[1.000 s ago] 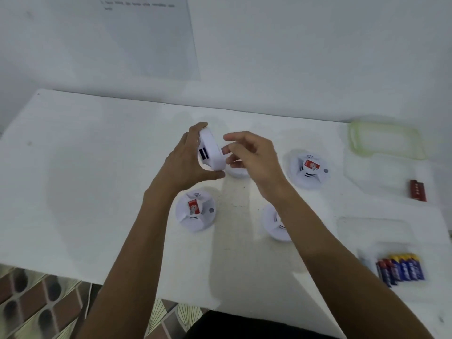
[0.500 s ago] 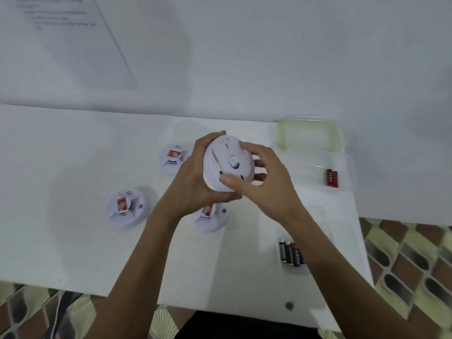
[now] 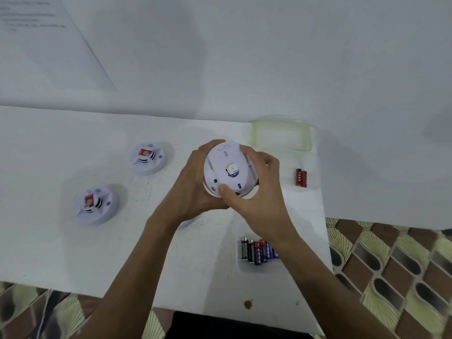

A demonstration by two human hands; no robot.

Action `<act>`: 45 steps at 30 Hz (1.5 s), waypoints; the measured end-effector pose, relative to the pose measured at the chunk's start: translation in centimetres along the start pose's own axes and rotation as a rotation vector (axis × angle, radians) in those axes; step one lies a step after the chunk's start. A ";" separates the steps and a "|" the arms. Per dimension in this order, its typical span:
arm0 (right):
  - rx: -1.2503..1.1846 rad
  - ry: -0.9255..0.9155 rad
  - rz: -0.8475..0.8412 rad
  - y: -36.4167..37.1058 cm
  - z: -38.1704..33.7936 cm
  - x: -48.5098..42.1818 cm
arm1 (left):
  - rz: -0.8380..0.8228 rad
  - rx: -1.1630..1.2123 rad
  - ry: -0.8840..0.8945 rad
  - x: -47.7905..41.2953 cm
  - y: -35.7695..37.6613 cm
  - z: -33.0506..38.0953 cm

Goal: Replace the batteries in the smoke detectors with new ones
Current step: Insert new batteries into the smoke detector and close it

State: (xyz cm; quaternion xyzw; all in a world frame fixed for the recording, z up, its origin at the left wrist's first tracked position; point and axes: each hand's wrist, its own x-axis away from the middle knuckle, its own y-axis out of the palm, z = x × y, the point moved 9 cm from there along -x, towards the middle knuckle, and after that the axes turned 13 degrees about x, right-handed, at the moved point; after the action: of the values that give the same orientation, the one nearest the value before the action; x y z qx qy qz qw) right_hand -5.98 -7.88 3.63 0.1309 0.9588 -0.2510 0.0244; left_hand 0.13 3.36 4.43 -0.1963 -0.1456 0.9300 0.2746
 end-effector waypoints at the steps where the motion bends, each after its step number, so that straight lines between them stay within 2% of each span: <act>1: -0.003 0.006 0.000 0.0 0.0 -0.1 | 0.004 -0.017 0.018 -0.1 0.0 0.3; 5: 0.000 0.009 -0.028 0.0 -0.2 -0.4 | 0.010 0.002 0.031 -0.5 -0.1 0.2; 9: 0.035 -0.027 -0.124 0.2 -0.3 -1.2 | 0.019 0.030 0.016 -0.6 -0.7 -0.1; 13: 0.121 -0.049 -0.199 0.3 -0.5 -1.7 | 0.028 -0.005 -0.121 -0.7 -0.7 -1.4; 17: 0.158 -0.087 -0.072 -0.5 -0.9 -1.6 | 0.140 0.077 -0.010 -0.4 -1.7 -0.8; 21: 0.173 -0.079 0.041 -0.8 -1.2 -1.3 | 0.132 0.011 0.028 -0.7 -1.8 -0.6; 28: -0.028 0.104 -0.054 -0.8 -0.2 -2.6 | 0.066 -0.035 -0.004 -0.3 -1.3 -0.1; 32: 0.013 0.038 -0.045 -1.2 -0.7 -2.8 | 0.069 -0.028 -0.101 -0.3 -1.3 -0.4; 36: -0.051 -0.025 0.034 -3.0 -0.8 -3.2 | 0.086 -0.025 0.025 -0.4 -1.9 0.8; 39: -0.109 -0.051 0.000 -3.6 -0.2 -3.5 | 0.132 0.011 -0.028 0.7 -3.1 -1.1; 45: 0.059 -0.004 -0.124 -1.9 3.9 -3.8 | 0.195 -0.039 -0.107 2.4 -5.3 -4.3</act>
State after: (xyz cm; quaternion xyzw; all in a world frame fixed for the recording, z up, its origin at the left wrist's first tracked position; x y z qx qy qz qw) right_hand -2.91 -12.32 1.53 0.0715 0.9572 -0.2805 0.0067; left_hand 2.61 9.67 1.96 -0.1649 -0.1586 0.9584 0.1708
